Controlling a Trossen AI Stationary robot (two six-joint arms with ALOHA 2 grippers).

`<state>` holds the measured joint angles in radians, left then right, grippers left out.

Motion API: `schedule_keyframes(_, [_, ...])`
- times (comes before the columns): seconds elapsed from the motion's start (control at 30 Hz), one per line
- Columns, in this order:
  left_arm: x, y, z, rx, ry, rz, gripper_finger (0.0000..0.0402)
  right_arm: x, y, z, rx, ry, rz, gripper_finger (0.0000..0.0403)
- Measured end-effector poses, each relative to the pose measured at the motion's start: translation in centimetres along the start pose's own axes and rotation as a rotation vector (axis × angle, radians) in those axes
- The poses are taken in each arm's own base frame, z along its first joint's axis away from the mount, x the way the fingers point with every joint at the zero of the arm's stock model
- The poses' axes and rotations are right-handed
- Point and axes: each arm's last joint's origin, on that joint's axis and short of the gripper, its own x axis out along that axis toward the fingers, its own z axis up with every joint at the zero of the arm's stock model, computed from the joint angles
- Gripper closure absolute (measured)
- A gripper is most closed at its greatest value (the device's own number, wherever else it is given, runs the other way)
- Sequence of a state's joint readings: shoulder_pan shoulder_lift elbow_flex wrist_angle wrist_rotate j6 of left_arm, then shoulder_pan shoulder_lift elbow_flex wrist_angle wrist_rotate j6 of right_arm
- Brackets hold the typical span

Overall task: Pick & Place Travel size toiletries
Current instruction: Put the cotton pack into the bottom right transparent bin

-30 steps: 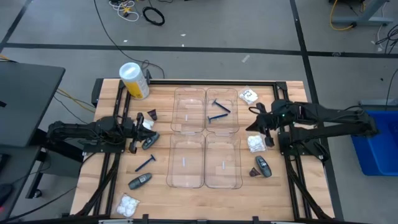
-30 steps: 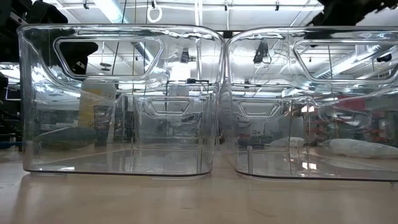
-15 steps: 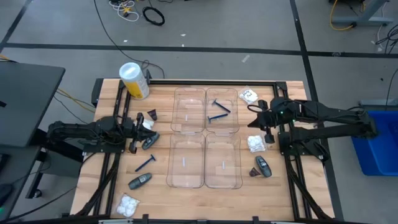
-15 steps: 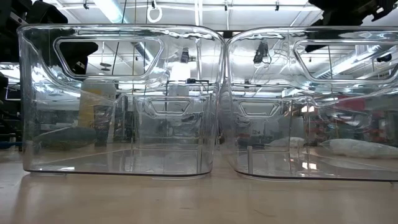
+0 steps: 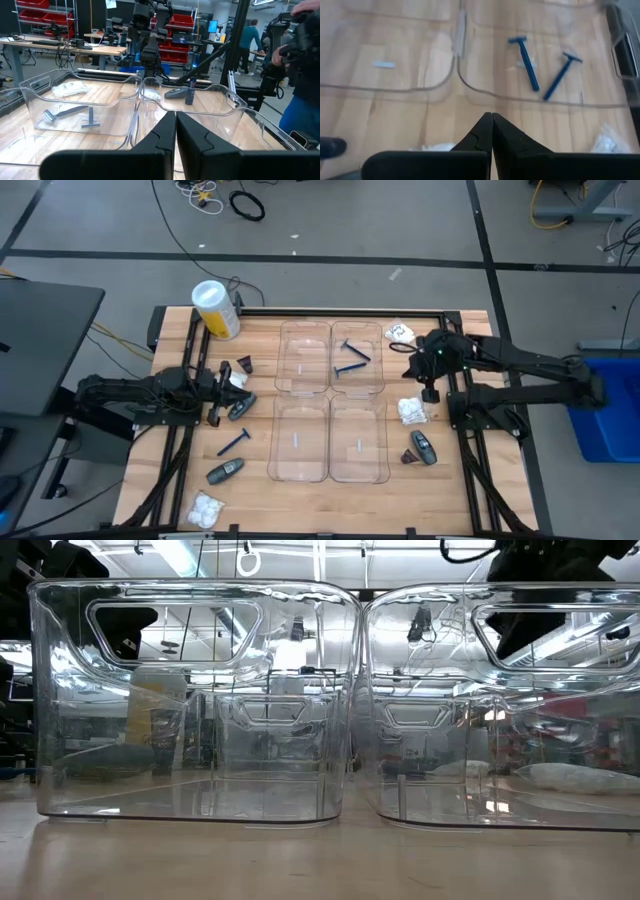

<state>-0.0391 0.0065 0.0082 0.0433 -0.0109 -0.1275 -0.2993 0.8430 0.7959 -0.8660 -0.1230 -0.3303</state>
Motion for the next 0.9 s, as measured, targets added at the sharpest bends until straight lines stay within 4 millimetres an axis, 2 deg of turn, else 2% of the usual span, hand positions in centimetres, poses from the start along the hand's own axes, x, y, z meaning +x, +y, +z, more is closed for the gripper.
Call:
schedule_keyframes(0.3, [0.0, 0.0, 0.0, 0.000, 0.000, 0.000, 0.0379, 0.3, -1.0, -1.1, 0.049, 0.056, -0.023, 0.0394])
schedule_keyframes(0.57, [0.0, 0.0, 0.0, 0.000, 0.000, 0.000, 0.0379, 0.7, -1.3, -1.1, 0.029, 0.057, 0.055, 0.0386])
schedule_keyframes(0.7, [0.0, 0.0, 0.0, 0.000, 0.000, 0.000, 0.0379, 1.1, -1.5, -1.1, 0.042, 0.079, 0.059, 0.0364])
schedule_keyframes(0.9, [0.0, 0.0, 0.0, 0.000, 0.000, 0.000, 0.0379, 1.8, -1.8, -1.0, 0.062, 0.123, 0.065, 0.0306])
